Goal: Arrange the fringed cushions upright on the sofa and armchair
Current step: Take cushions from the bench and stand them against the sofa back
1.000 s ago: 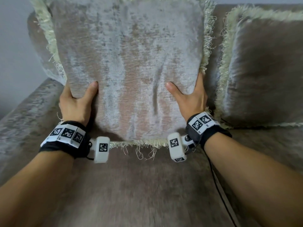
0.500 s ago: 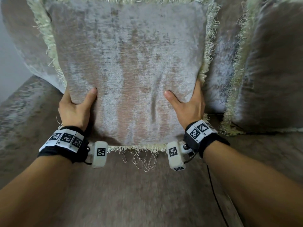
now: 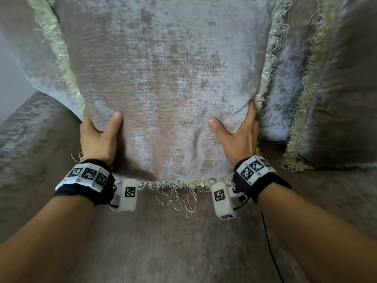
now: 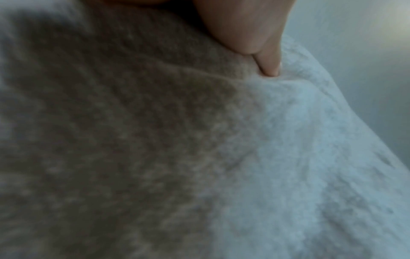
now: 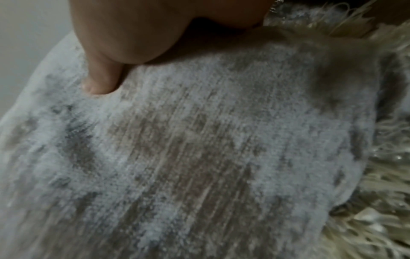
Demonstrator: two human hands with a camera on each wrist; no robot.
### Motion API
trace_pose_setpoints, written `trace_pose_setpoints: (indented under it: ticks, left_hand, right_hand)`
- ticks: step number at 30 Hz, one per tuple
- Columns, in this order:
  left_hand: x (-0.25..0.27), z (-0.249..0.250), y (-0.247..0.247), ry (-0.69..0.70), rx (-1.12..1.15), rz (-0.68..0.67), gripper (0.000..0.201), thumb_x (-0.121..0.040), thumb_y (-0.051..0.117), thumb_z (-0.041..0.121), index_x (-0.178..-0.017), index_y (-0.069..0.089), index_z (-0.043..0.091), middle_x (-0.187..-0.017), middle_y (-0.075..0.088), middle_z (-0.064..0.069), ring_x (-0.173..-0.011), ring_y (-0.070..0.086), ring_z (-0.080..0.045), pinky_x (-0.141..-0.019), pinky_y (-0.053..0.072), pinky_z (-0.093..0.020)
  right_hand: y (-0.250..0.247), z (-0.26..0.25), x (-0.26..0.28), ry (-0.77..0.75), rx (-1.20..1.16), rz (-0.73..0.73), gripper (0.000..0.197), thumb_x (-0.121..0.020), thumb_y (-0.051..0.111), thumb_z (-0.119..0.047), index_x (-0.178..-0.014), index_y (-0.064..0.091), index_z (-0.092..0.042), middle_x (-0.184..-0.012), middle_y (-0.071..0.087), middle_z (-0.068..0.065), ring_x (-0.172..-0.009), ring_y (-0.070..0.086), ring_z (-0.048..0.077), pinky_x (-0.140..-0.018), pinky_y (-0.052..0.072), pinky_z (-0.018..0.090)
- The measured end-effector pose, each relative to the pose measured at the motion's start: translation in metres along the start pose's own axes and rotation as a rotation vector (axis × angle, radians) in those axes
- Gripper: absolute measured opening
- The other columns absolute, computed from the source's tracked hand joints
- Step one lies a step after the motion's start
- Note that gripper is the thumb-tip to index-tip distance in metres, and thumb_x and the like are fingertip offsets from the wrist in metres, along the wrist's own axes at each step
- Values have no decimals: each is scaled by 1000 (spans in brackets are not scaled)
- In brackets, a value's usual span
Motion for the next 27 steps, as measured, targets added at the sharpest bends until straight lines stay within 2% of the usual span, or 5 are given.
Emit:
trace_pose_setpoints:
  ticks: [5,8,11,15,27]
  left_hand:
    - [0,19,-1,-17,-36,55,85,-94,62,60,-163,21,34,-160,22,-10,-138,34,-7,-110,19,-14]
    - [1,31,-6,75,-101,133,95,-88,57,72,-164,18,31,-164,12,-10,-151,21,-14,-120,15,-26]
    - [5,45,-3,207,-195,175,90,-88,50,76,-163,21,35,-162,18,-11,-154,19,-25,-126,15,-46]
    - [12,58,0,233,-324,264,79,-90,54,68,-156,39,28,-144,32,-21,-137,30,-39,-114,18,-37]
    - [-5,133,25,631,-359,217,63,-101,48,65,-155,45,31,-165,19,-20,-156,16,-38,-123,14,-62]
  right_hand:
    - [-4,-7,-3,20,40,130,115,-65,52,-93,-158,21,-32,-149,34,14,-137,41,37,-112,36,61]
    - [-13,-25,-6,9,72,276,108,-72,39,-92,-158,28,-29,-158,28,16,-145,31,36,-116,26,62]
    - [-21,-53,-5,-206,92,377,97,-85,43,-83,-160,31,-23,-163,23,17,-151,23,34,-122,17,52]
    - [-17,-84,1,-450,120,362,89,-92,43,-75,-159,32,-18,-166,22,17,-153,21,34,-123,18,51]
    - [-9,-117,-28,-587,167,382,86,-95,38,-71,-160,31,-15,-168,21,16,-156,15,38,-124,13,56]
Point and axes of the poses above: each hand's wrist, its own x-axis away from the middle knuckle, its own y-axis out of the palm, z = x × y, the point moved 4 cm from there along -x, towards the middle knuckle
